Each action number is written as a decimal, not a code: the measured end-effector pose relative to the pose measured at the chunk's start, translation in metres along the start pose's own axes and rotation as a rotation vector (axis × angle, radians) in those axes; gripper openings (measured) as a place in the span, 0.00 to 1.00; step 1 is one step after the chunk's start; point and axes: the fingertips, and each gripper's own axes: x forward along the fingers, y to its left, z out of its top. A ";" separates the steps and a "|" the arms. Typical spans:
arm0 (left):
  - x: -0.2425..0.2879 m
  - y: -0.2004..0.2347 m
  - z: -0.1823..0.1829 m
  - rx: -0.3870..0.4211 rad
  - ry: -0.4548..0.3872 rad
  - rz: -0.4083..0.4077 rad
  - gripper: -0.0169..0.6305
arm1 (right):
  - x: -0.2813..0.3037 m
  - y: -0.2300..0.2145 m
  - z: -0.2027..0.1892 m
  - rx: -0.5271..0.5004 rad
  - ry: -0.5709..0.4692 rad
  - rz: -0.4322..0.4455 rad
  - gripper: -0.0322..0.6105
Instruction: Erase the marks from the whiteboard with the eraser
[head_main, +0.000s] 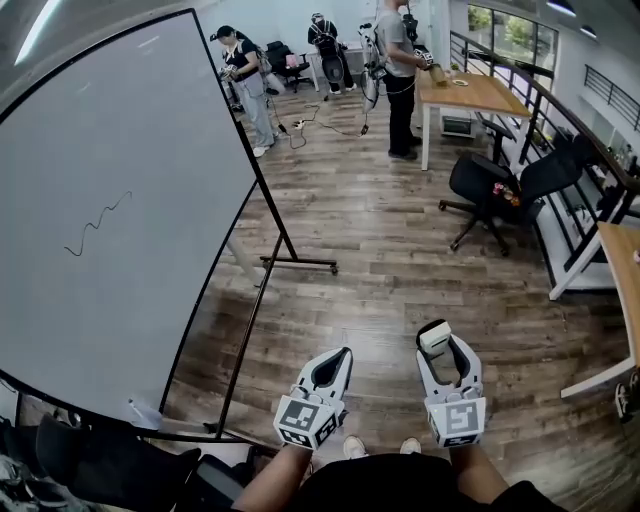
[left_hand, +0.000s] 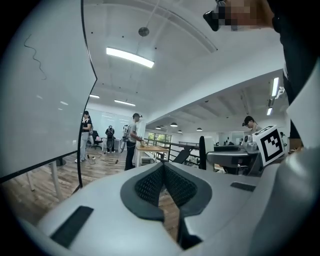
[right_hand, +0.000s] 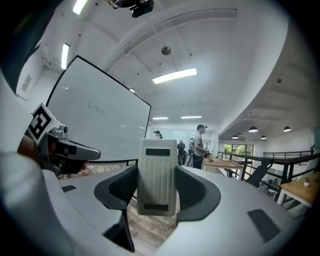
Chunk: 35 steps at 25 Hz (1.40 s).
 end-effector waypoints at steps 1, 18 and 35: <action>-0.004 0.011 0.002 -0.010 0.004 0.016 0.05 | 0.005 0.004 0.001 0.010 0.001 0.004 0.45; -0.014 0.164 0.040 0.021 -0.072 0.213 0.05 | 0.174 0.079 0.062 -0.075 -0.059 0.210 0.45; 0.042 0.271 0.087 0.077 -0.103 0.552 0.05 | 0.343 0.107 0.092 -0.044 -0.126 0.569 0.45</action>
